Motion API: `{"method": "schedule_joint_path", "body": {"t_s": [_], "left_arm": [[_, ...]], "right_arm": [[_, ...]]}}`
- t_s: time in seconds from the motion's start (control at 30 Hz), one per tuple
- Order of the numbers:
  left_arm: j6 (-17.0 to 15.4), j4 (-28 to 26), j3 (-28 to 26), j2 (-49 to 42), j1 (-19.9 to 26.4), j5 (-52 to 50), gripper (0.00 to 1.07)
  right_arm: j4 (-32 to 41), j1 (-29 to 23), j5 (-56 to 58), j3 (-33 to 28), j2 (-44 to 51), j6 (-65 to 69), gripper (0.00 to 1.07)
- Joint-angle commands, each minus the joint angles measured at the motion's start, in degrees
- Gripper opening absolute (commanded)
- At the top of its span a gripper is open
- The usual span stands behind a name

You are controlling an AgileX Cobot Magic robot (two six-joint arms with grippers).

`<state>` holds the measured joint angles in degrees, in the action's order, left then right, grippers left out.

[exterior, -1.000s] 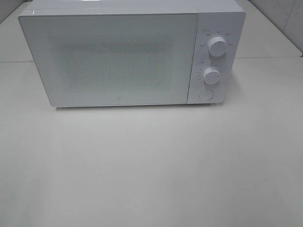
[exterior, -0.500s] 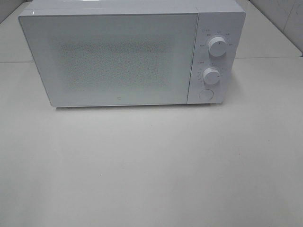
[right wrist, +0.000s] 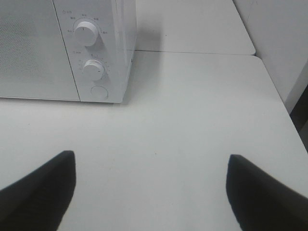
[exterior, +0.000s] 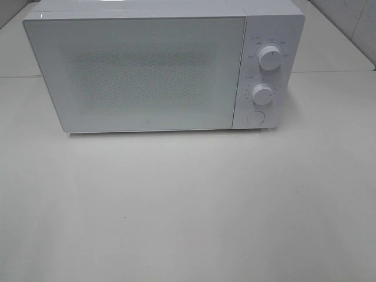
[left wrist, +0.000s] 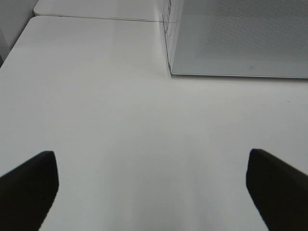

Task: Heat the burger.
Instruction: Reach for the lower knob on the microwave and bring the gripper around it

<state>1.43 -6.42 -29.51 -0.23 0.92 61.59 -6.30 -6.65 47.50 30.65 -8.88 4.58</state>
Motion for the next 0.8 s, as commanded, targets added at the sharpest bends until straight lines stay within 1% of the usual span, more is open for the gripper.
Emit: {"method": "schedule_joint_path", "body": {"t_s": [0.03,0.07,0.2,0.27,0.3,0.33,0.4,0.53,0.77,0.8], "left_arm": [[-0.06,-0.06,0.06,-0.8,0.11,-0.46,0.98],[-0.06,-0.06,0.06,-0.8,0.11,-0.46,0.98],[-0.06,-0.06,0.06,-0.8,0.11,-0.46,0.98],[-0.06,-0.06,0.06,-0.8,0.11,-0.46,0.98],[-0.06,-0.06,0.06,-0.8,0.11,-0.46,0.98],[-0.06,-0.06,0.06,-0.8,0.11,-0.46,0.98],[-0.06,-0.06,0.06,-0.8,0.11,-0.46,0.98],[-0.06,-0.06,0.06,-0.8,0.11,-0.46,0.98],[-0.06,-0.06,0.06,-0.8,0.11,-0.46,0.98],[-0.06,-0.06,0.06,-0.8,0.11,-0.46,0.98]], "right_arm": [[-0.11,0.52,-6.02,0.57,-5.56,-0.11,0.83],[-0.11,0.52,-7.05,0.57,-6.65,-0.11,0.87],[-0.11,0.52,-10.6,0.57,-10.2,-0.11,0.89],[-0.11,0.52,-14.27,0.57,-13.69,-0.06,0.87],[-0.11,0.52,-14.27,0.57,-13.69,-0.06,0.87],[-0.11,0.52,-17.07,0.57,-16.04,-0.06,0.86],[-0.11,0.52,-18.51,0.57,-17.07,-0.06,0.85],[-0.11,0.52,-25.55,0.57,-21.94,-0.06,0.8],[-0.34,0.52,-32.37,0.57,-28.3,-0.06,0.79],[-0.57,0.52,-35.01,0.57,-30.54,-0.06,0.79]]}}
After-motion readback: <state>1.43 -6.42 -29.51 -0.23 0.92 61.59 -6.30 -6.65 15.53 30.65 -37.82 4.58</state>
